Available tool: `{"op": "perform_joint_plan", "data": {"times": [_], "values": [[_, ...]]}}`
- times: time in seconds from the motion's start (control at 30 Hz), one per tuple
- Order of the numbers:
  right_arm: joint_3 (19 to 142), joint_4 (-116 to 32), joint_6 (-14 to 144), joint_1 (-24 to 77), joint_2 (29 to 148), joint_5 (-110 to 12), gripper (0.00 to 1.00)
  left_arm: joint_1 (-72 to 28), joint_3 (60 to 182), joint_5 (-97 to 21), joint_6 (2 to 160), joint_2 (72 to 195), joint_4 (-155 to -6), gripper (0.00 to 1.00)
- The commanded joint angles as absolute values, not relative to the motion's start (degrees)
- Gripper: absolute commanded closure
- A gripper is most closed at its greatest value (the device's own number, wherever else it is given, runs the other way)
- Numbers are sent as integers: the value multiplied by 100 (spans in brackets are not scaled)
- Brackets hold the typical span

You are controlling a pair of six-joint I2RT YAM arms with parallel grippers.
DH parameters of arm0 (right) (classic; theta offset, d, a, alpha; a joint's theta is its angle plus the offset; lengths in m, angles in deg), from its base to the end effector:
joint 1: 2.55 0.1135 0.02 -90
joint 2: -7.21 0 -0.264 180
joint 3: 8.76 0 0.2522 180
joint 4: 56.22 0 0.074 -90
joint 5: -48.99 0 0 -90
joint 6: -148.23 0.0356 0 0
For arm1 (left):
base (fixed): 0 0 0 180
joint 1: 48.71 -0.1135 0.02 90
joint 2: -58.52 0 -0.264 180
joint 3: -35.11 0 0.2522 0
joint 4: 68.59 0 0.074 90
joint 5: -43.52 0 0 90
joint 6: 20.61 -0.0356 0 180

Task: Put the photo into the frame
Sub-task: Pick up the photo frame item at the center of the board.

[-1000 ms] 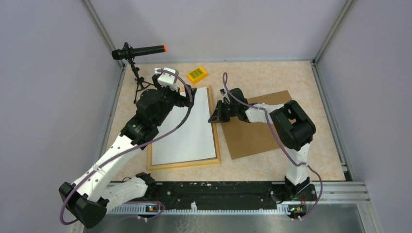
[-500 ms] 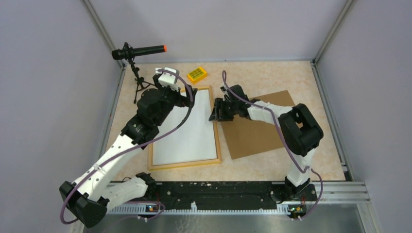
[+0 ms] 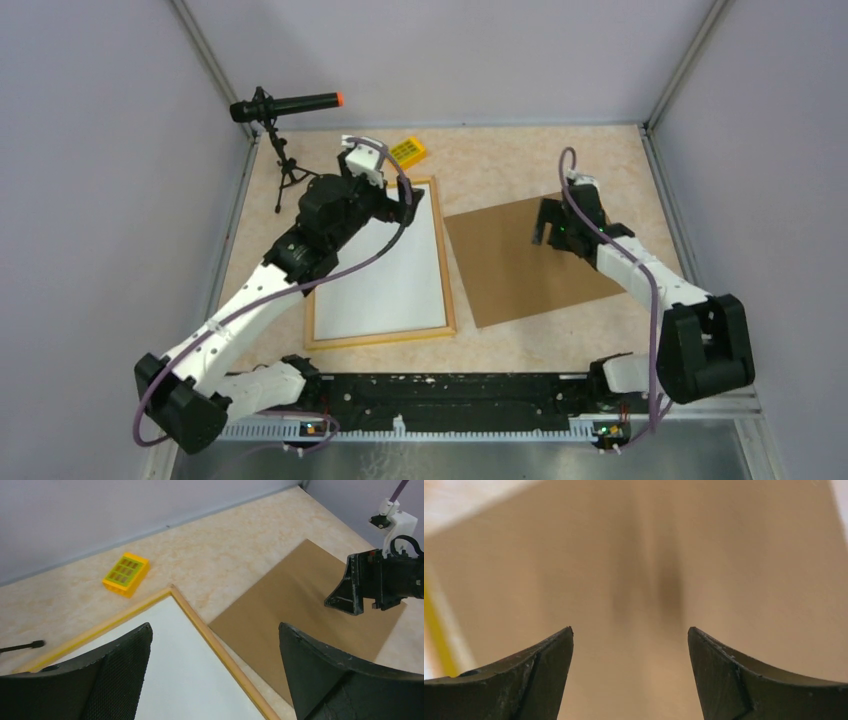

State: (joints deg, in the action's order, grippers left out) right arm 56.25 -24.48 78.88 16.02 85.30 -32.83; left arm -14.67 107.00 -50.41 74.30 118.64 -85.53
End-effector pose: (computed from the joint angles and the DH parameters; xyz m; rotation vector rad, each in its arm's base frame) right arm 0.2752 0.0871 0.2377 0.1125 2.3466 0.1697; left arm 0.2039 -0.1348 0.3840 0.3716 1.6395 -0.4574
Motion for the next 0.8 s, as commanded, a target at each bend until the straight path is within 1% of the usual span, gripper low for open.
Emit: {"op": "perform_joint_plan", "data": {"times": [0.0, 0.1, 0.13, 0.17, 0.23, 0.37, 0.53, 0.67, 0.77], "values": [[4628, -2448, 8013, 633, 7625, -3055, 15, -1471, 11163, -3307, 7859, 12981, -8583, 2], [4091, -2839, 8260, -585, 7155, -3950, 14, -1398, 11613, -1642, 8443, 14133, -8887, 2], [3986, -2924, 8341, -1086, 7078, -4259, 14, -1294, 11679, -1337, 8575, 14435, -8882, 3], [3925, -2975, 8413, -1376, 7041, -4484, 14, -1142, 11715, -1225, 8612, 14675, -8896, 3], [3894, -2963, 8500, -1822, 7016, -4683, 14, -816, 11776, -1268, 8583, 15060, -8990, 2], [3959, -2736, 8738, -2520, 6968, -4331, 13, -244, 11948, -1540, 8427, 15729, -9244, 2], [3666, -3314, 8960, -3405, 7034, -4545, 13, 11, 12220, -1653, 8513, 16295, -9452, 4], [3898, -3316, 8773, -3507, 7486, -4365, 14, 11, 12205, -1768, 8541, 16355, -9421, 4], [3912, -3283, 8799, -3507, 7695, -4514, 14, 16, 12149, -2039, 8382, 16305, -9372, 3]]}}
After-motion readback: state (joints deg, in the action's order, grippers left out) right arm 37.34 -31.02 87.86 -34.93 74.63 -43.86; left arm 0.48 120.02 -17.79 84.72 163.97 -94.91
